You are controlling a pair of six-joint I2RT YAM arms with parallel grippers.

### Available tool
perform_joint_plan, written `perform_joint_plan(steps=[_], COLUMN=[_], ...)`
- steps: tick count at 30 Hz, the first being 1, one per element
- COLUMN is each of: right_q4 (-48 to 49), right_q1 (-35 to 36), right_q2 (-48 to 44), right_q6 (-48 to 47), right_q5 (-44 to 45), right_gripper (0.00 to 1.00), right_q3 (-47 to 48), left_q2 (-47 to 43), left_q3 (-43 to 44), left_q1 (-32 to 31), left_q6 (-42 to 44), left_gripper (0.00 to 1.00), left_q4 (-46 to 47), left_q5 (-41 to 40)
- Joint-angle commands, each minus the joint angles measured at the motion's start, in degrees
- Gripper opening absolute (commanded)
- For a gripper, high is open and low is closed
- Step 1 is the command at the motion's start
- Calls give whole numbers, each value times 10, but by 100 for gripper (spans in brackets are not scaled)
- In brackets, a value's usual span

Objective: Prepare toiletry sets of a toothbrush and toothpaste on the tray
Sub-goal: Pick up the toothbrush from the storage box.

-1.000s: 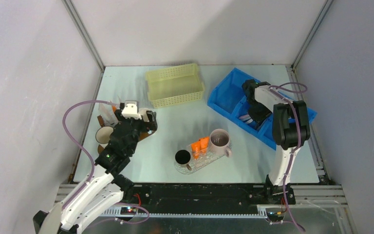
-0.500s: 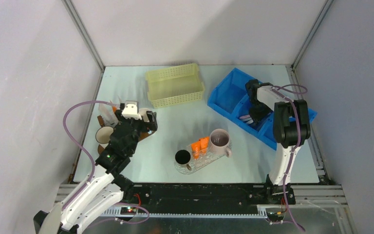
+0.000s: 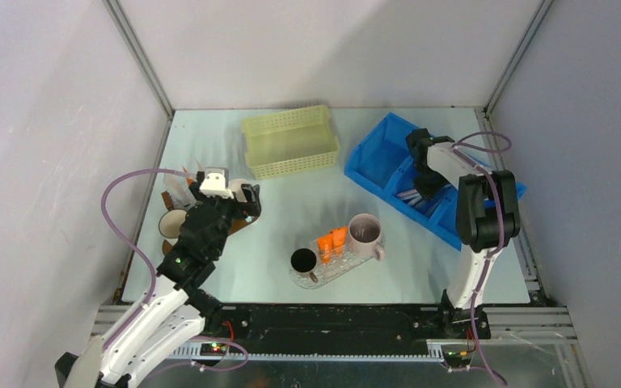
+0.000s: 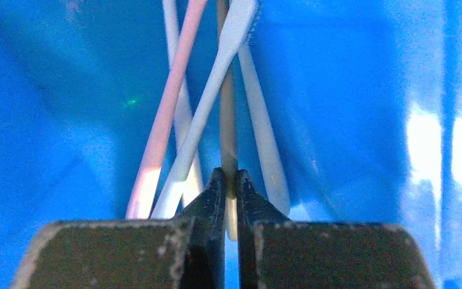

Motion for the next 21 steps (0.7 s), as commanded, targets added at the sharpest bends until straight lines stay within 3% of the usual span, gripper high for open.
perform_joint_plan(steps=[1, 21], right_q4=[-20, -38], right_q1=[7, 51], right_q2=[-48, -167], right_q6=[-6, -73], right_q5=[53, 119], right_gripper=[0, 0], right_q3=[0, 0], left_q2=[-11, -12], left_q3=[-6, 11], left_q1=[3, 3], left_q6=[-9, -22], left_gripper=[98, 98], left_q4=[28, 24], left_q5=[7, 30])
